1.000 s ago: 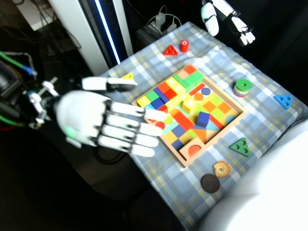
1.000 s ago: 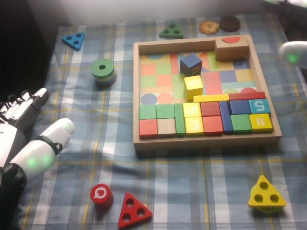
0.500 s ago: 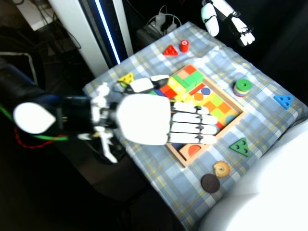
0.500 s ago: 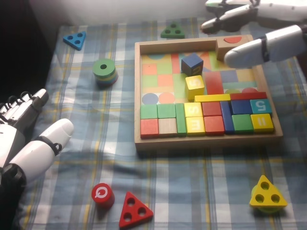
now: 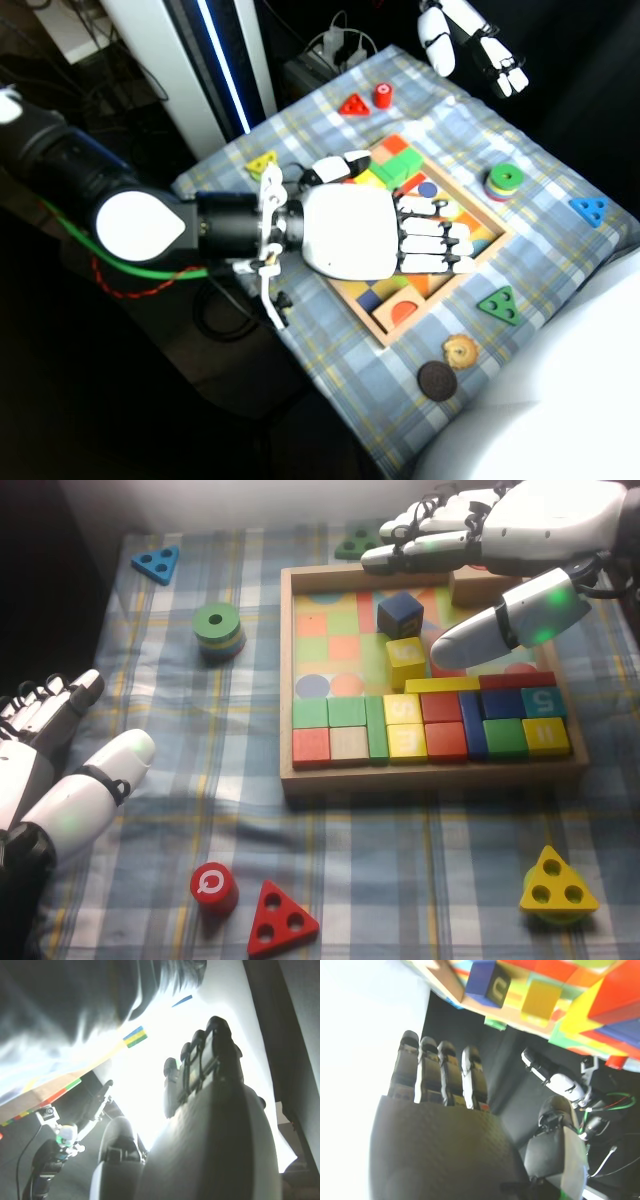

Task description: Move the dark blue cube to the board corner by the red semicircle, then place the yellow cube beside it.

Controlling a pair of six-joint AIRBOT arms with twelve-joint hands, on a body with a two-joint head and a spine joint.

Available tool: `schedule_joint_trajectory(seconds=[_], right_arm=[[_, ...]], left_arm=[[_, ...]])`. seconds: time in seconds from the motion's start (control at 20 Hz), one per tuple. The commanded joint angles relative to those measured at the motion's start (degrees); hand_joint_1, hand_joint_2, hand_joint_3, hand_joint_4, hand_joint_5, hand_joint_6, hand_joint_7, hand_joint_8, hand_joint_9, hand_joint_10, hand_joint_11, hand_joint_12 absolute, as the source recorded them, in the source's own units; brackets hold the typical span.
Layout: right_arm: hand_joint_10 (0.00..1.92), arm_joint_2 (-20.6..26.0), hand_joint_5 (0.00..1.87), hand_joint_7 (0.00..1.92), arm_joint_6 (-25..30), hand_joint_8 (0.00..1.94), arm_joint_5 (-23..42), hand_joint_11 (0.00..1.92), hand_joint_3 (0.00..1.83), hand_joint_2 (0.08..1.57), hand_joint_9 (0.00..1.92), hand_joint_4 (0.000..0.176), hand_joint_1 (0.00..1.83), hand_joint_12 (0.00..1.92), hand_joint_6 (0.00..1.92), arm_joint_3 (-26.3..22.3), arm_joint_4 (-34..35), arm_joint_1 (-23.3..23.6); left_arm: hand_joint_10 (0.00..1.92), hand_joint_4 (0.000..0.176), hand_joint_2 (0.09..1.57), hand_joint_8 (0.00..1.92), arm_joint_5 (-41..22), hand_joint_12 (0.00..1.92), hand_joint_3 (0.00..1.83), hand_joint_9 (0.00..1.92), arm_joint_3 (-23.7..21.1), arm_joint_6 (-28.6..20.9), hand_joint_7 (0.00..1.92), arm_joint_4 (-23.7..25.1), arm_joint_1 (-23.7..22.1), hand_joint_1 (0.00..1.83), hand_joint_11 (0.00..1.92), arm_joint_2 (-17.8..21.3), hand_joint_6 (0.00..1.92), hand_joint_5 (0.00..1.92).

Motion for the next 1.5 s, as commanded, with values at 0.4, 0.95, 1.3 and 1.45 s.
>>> schedule_joint_trajectory(seconds=[0.4, 0.95, 1.3, 1.45], right_arm=[[0.0, -0.06, 0.37, 0.0, 0.52, 0.0, 0.99, 0.0, 0.02, 0.94, 0.0, 0.0, 0.0, 0.0, 0.01, -0.23, 0.12, 1.05], [0.0, -0.05, 0.34, 0.05, 0.52, 0.01, -1.08, 0.0, 0.0, 0.91, 0.0, 0.0, 0.0, 0.0, 0.01, -1.42, -3.16, 0.91], [0.0, 3.39, 0.46, 0.0, 0.52, 0.0, -3.35, 0.0, 0.0, 0.84, 0.0, 0.0, 0.0, 0.0, 0.01, -4.29, -4.92, 0.92], [0.0, 3.86, 0.44, 0.0, 0.52, 0.0, -3.84, 0.0, 0.0, 0.86, 0.0, 0.0, 0.0, 0.0, 0.0, -4.6, -5.51, 0.92]], left_arm=[[0.0, 0.063, 1.2, 0.0, -6.47, 0.0, 0.0, 0.05, 0.08, -0.42, 0.12, 2.34, -0.34, 0.0, 0.0, 0.22, 0.0, 0.22], [0.0, 0.073, 1.22, 0.0, -6.34, 0.0, 0.01, 0.04, 0.09, -0.42, 0.11, 2.32, -0.32, 0.0, 0.0, 0.24, 0.0, 0.19], [0.0, 0.068, 1.22, 0.0, -6.09, 0.0, 0.0, 0.05, 0.09, -0.42, 0.12, 2.32, -0.3, 0.0, 0.0, 0.25, 0.0, 0.21], [0.0, 0.067, 1.22, 0.0, -6.04, 0.0, 0.0, 0.05, 0.09, -0.42, 0.12, 2.32, -0.29, 0.0, 0.0, 0.24, 0.0, 0.21]])
